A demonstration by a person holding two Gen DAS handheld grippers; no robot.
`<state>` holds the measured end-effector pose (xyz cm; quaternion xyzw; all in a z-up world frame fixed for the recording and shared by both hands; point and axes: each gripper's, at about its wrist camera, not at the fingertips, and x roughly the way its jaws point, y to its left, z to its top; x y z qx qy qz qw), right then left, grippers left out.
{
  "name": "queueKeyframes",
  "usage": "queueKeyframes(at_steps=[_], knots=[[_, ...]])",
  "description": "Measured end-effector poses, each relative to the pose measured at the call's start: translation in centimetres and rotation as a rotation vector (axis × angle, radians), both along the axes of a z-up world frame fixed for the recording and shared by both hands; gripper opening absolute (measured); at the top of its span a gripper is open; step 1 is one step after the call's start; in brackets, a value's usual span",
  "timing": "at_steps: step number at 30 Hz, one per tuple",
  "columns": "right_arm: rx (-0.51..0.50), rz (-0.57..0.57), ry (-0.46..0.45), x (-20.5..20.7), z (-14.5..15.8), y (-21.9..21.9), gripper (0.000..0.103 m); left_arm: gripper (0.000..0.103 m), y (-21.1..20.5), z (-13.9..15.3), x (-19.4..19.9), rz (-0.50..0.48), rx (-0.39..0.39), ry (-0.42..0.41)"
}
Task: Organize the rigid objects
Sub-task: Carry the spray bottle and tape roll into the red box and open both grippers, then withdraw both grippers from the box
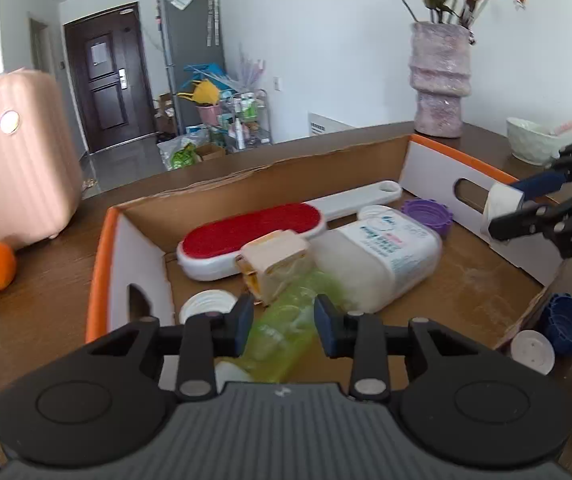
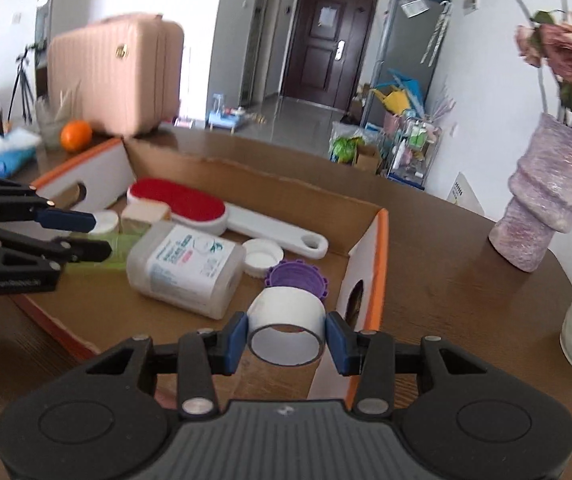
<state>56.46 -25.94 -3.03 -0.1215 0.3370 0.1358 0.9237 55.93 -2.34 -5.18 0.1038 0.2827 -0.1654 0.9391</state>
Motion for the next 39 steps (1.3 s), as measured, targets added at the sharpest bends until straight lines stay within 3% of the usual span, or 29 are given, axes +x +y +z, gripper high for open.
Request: queueKeyframes(at_steps=[3, 8, 17, 22, 27, 32, 36, 39], knots=[[-0.016, 0.017, 0.014, 0.7, -0.5, 0.9, 0.042, 0.047, 1.1, 0.7, -0.5, -0.01, -0.042, -0.013], [-0.01, 0.003, 0.002, 2.0, -0.6, 1.6, 0.048, 0.051, 2.2, 2.8, -1.4, 0.043, -0.037, -0.044], [0.104, -0.069, -0.128, -2.3, 6.2, -1.2, 0.056, 0.068, 5.1, 7.9, -6.6, 0.142, -0.071, -0.096], [0.096, -0.05, -0.17, -7.8, 8.9, -1.9, 0.062, 0.078, 5.6, 10.5, -12.3, 0.165, -0.106, -0.126], [0.12, -0.028, -0.255, -14.8, 10.4, -2.2, 0.072, 0.087, 5.2, 11.7, -19.9, 0.221, -0.113, -0.211], [0.185, -0.026, -0.333, -22.9, 10.2, -2.6, 0.079, 0.095, 4.1, 10.7, -28.7, 0.25, -0.131, -0.267], [0.194, -0.008, -0.387, -29.4, 8.9, -2.3, 0.087, 0.1, 2.5, 9.1, -35.3, 0.289, -0.079, -0.32], [0.22, 0.005, -0.409, -34.0, 7.3, -2.1, 0.09, 0.1, 1.3, 7.1, -39.3, 0.303, -0.045, -0.306]])
